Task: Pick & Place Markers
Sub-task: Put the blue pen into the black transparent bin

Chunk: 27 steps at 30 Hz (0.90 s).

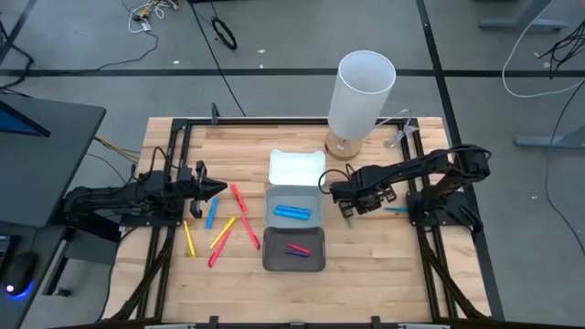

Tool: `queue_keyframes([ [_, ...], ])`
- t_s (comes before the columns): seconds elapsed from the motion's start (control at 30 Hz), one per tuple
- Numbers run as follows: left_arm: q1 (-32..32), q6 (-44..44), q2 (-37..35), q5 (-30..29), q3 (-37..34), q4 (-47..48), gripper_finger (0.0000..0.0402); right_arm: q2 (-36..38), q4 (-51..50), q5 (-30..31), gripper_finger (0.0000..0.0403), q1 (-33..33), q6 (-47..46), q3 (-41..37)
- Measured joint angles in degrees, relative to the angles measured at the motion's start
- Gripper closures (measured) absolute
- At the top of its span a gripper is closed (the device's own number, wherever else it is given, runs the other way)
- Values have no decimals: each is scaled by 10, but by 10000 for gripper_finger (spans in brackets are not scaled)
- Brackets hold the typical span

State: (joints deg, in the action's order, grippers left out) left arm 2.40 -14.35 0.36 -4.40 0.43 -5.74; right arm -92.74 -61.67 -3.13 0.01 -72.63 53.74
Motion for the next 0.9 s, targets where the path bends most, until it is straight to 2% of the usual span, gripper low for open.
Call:
queue_keyframes([
  [0.17,0,0,0,0,0,0,378,18,-11,32,333,2,-49,0],
  [0.3,0,0,0,0,0,0,378,18,-20,24,308,1,5,-2],
  [0.5,0,0,0,0,0,0,378,18,-66,-19,274,-13,295,3],
  [0.73,0,0,0,0,0,0,378,18,-107,-12,250,-36,630,17],
  [0.9,0,0,0,0,0,0,378,8,-101,10,235,-52,738,17],
])
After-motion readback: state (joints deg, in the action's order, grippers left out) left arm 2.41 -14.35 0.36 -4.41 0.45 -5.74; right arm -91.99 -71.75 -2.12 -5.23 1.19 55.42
